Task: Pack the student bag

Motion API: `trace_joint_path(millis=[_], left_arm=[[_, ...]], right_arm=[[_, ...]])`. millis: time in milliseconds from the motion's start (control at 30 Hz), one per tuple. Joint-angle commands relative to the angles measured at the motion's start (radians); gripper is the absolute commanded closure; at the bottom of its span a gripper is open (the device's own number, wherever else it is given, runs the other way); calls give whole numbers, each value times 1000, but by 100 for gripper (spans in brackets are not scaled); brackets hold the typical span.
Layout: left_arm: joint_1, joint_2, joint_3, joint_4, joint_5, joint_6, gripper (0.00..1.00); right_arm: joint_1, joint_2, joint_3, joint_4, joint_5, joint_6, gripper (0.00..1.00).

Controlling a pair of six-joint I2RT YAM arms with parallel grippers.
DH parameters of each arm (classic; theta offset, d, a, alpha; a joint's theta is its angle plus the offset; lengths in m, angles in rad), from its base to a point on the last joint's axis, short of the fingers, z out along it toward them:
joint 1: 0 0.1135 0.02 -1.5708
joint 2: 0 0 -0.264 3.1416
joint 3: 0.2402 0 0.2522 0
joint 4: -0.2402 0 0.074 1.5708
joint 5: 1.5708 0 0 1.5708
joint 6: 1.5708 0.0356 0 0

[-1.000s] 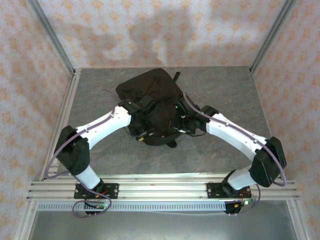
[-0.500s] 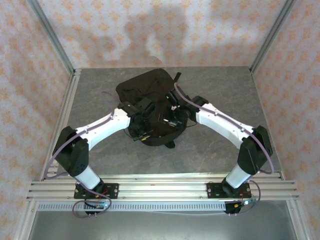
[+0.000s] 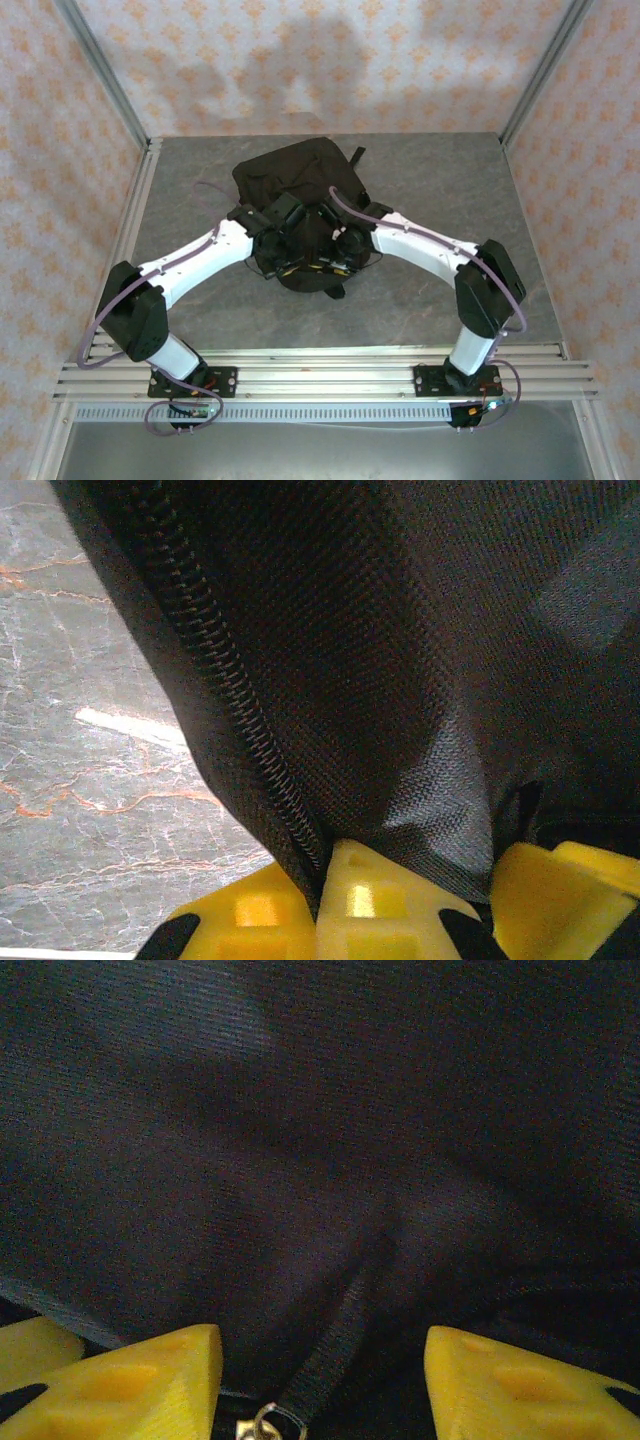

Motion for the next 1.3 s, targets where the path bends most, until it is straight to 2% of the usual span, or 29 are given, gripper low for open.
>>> trace_joint_path(millis=[0, 133, 233, 367, 467, 533, 800, 1067, 1267], left_arm=[[-7, -27, -20, -2, -42, -8, 100], [-7, -21, -25, 10, -40, -9, 100], [-7, -19, -23, 21, -45, -10, 100], [-7, -21, -17, 23, -60, -10, 100], [-7, -25, -18, 20, -64, -4, 100], [-7, -32, -21, 7, -74, 5, 100], [12, -77, -64, -33, -106, 35, 100], [16, -83, -65, -43, -109, 52, 100], [19, -90, -51, -76, -141, 79, 100]], right_arm=[[-1, -14, -25, -37, -30, -2, 41], [8, 59, 18, -52, -85, -11, 41], [22, 110, 47, -32, -133, -11, 45], [28, 160, 81, -16, -187, -19, 67], [27, 139, 89, -10, -164, -31, 88], [28, 103, 86, -7, -125, -35, 98], [21, -55, 24, -22, 58, -41, 100], [22, -143, -61, 55, 113, -33, 100], [21, -164, -76, 23, 186, -71, 100]])
